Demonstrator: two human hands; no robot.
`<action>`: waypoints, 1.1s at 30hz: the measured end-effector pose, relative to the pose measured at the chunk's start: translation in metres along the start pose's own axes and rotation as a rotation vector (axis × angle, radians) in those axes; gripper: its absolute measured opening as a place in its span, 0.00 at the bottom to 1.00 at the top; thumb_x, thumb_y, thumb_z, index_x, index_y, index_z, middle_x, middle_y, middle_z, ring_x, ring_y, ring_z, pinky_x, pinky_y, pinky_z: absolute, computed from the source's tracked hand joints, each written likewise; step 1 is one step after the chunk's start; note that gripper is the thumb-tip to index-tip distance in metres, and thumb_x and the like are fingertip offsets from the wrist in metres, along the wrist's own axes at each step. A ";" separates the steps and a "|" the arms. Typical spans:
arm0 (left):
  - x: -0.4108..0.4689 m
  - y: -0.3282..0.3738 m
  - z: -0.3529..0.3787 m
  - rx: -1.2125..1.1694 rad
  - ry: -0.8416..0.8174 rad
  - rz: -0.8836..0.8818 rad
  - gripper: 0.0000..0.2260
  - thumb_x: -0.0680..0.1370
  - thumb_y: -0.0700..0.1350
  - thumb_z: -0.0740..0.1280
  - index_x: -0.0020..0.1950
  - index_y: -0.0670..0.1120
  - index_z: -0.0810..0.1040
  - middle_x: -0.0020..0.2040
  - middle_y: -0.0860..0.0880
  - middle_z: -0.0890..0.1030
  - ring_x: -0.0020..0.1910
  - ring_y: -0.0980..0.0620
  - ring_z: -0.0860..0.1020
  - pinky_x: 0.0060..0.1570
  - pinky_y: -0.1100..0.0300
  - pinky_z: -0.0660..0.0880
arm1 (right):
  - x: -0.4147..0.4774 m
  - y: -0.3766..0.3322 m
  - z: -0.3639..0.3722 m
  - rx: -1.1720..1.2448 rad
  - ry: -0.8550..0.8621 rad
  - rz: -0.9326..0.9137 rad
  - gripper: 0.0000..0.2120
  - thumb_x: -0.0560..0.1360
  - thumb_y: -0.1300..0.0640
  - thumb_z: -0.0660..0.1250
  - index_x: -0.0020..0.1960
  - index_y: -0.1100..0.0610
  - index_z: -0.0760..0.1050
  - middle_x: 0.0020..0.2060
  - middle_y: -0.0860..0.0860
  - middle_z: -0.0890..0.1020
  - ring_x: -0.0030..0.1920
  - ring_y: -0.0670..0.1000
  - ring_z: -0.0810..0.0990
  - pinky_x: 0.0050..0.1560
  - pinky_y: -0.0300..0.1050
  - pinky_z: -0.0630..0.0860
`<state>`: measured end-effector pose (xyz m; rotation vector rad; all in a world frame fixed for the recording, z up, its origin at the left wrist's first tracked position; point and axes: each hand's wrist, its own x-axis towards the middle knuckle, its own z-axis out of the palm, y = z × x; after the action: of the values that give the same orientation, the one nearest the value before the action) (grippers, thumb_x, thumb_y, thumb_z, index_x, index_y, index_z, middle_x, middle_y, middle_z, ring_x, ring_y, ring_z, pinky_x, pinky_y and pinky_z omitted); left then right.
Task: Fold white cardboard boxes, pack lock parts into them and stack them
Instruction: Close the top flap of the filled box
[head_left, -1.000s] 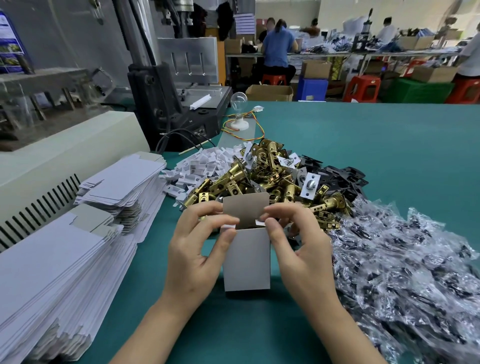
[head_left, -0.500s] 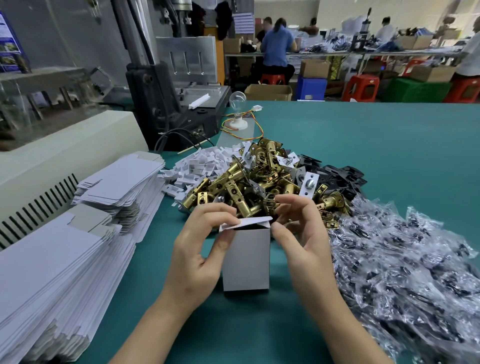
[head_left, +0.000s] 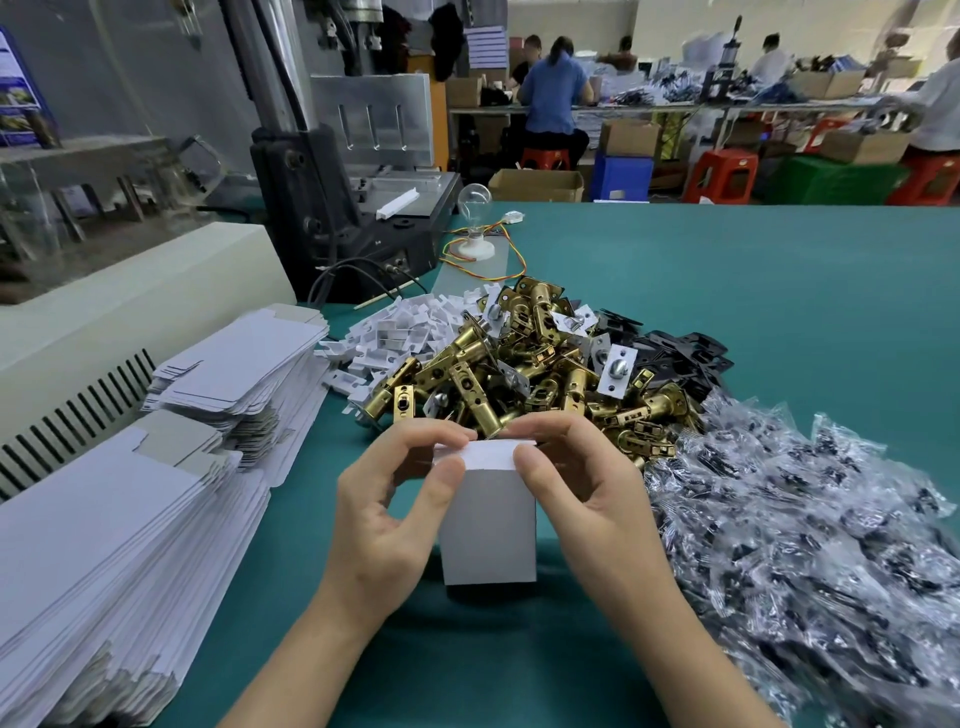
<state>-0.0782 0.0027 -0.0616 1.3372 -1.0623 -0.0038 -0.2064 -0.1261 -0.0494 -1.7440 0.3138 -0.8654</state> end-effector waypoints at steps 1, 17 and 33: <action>0.000 0.000 0.000 0.002 0.003 -0.003 0.06 0.82 0.47 0.66 0.57 0.52 0.81 0.53 0.49 0.85 0.52 0.45 0.83 0.51 0.61 0.78 | 0.000 0.000 0.001 -0.010 0.006 -0.009 0.06 0.80 0.52 0.67 0.55 0.48 0.81 0.51 0.46 0.85 0.53 0.52 0.84 0.50 0.46 0.80; 0.001 -0.004 0.001 -0.072 -0.019 -0.042 0.05 0.80 0.46 0.68 0.52 0.54 0.83 0.53 0.47 0.84 0.54 0.43 0.83 0.51 0.60 0.79 | -0.001 -0.003 -0.001 -0.142 0.064 -0.173 0.07 0.79 0.60 0.68 0.52 0.53 0.84 0.49 0.41 0.86 0.54 0.46 0.85 0.50 0.37 0.79; -0.003 -0.006 -0.005 0.059 -0.032 0.077 0.05 0.77 0.47 0.75 0.50 0.46 0.86 0.58 0.51 0.87 0.57 0.48 0.86 0.54 0.57 0.81 | 0.002 0.007 -0.011 -0.163 -0.027 -0.239 0.03 0.76 0.57 0.75 0.48 0.56 0.86 0.53 0.45 0.86 0.56 0.49 0.85 0.47 0.48 0.81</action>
<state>-0.0736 0.0067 -0.0673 1.3520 -1.1485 0.0641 -0.2111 -0.1373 -0.0542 -1.9711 0.1639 -1.0090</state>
